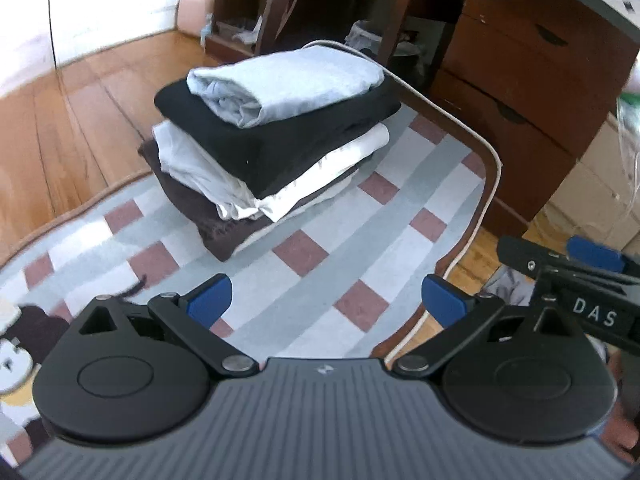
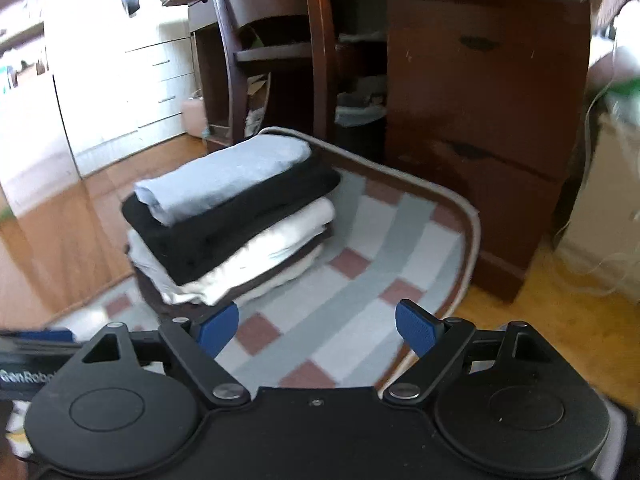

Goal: Fold clothes

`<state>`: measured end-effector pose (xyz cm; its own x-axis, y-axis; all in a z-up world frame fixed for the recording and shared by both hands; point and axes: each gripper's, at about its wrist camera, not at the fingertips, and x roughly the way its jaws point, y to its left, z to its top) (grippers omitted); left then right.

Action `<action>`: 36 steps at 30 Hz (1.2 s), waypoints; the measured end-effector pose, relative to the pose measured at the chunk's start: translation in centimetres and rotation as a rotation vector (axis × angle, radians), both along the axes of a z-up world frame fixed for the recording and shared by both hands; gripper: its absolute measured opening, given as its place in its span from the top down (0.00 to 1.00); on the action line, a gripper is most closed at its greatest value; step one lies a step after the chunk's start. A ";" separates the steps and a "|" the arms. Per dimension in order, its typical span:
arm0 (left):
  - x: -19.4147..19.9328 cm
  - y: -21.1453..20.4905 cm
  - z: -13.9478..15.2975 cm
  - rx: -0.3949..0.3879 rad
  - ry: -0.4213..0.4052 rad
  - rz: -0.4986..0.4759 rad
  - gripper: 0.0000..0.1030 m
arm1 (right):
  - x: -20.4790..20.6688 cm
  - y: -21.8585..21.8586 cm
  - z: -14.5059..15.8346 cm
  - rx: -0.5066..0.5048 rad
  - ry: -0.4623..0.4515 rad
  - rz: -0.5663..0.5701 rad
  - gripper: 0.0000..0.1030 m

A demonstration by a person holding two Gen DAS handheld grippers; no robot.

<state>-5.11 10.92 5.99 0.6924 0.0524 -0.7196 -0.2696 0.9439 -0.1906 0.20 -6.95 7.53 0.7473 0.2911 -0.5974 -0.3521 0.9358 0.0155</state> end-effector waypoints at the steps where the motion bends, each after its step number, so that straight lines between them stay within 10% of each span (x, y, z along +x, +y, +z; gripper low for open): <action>1: -0.1 0.0 0.1 0.003 0.001 0.001 0.00 | -0.3 -0.1 0.0 -0.005 -0.009 0.001 0.14; 36: 1.0 -0.3 0.5 0.085 0.025 0.054 0.00 | 0.5 -0.6 0.0 0.046 0.055 0.083 0.13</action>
<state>-4.14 10.57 6.45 0.6690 0.1510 -0.7278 -0.3245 0.9402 -0.1032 0.73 -7.55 7.55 0.6859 0.3787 -0.6213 -0.4255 0.9014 0.0797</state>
